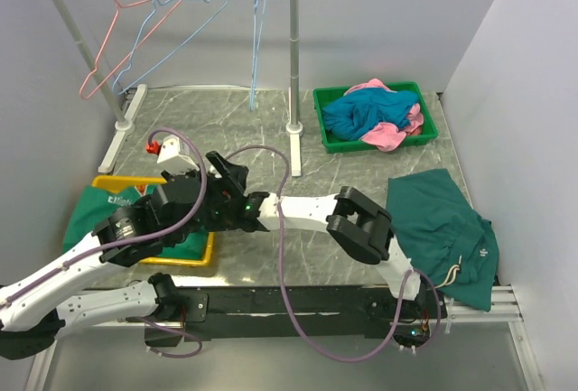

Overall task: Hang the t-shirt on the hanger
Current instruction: Move the bin to the corner of the board, then pick up the T-shirt and place it in the bin.

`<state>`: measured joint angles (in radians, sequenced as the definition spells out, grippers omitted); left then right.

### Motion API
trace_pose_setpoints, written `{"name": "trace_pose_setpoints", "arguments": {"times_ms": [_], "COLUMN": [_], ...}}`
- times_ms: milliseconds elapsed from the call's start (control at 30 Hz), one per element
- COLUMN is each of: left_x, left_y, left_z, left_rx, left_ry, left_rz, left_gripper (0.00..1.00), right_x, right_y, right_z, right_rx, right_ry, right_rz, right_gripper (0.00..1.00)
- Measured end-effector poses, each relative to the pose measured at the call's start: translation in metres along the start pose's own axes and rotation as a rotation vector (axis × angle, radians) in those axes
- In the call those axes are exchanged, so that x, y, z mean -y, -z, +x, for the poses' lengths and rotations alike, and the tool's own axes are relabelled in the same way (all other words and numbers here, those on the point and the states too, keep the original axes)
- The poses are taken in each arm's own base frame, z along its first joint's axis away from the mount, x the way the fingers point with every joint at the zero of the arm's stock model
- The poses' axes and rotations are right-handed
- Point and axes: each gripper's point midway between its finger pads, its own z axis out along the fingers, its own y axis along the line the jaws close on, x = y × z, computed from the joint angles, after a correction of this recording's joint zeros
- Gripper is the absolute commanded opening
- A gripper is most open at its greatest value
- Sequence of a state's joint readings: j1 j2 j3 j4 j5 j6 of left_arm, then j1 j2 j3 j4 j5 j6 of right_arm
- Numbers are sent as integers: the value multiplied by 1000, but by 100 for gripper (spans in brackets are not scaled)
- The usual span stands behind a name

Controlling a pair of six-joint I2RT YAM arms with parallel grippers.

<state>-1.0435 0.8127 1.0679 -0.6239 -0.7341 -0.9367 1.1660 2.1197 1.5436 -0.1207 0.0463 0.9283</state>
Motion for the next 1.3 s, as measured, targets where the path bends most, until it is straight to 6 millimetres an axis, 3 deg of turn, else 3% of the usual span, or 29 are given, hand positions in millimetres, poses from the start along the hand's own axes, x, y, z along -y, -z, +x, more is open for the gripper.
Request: {"name": "trace_pose_setpoints", "arguments": {"times_ms": [200, 400, 533, 600, 667, 767, 833, 933, 1033, 1167, 1233, 1300], "left_x": [-6, -7, -5, 0, 16, 18, 18, 18, 19, 17, 14, 10], "left_y": [3, 3, -1, -3, -3, -3, -3, -3, -3, -4, -4, -4], "left_z": [-2, 0, 4, 5, -2, -6, -5, -4, -2, 2, 5, 10], "left_rx": [1, -3, -14, -19, -9, -1, -6, -12, -18, -28, -32, -40], "left_ry": [-8, -13, -31, -26, -3, -10, -24, -34, -34, -39, -44, -51], "left_rz": [-13, -16, -16, -9, 36, 40, 42, 45, 53, 55, 55, 57], "left_gripper": [96, 96, 96, 96, 96, 96, 96, 96, 96, 96, 96, 96], "right_x": [-23, -12, 4, 2, 4, 12, 27, 64, 122, 195, 217, 231], "right_y": [-4, 6, 44, 68, 93, 130, 152, 175, 196, 237, 255, 275], "right_z": [8, 7, -6, -19, -31, -44, -50, -57, -74, -139, -174, -221], "right_rx": [-15, 19, 91, 143, 196, 268, 313, 355, 398, 533, 593, 661], "right_ry": [10, 41, 77, 87, 92, 85, 80, 59, -2, -105, -131, -154], "right_rz": [-49, -23, 18, 15, 15, 14, 33, 93, 173, 316, 376, 415], "right_gripper": [95, 98, 98, 99, 99, 99, 99, 98, 98, 97, 95, 94]}}
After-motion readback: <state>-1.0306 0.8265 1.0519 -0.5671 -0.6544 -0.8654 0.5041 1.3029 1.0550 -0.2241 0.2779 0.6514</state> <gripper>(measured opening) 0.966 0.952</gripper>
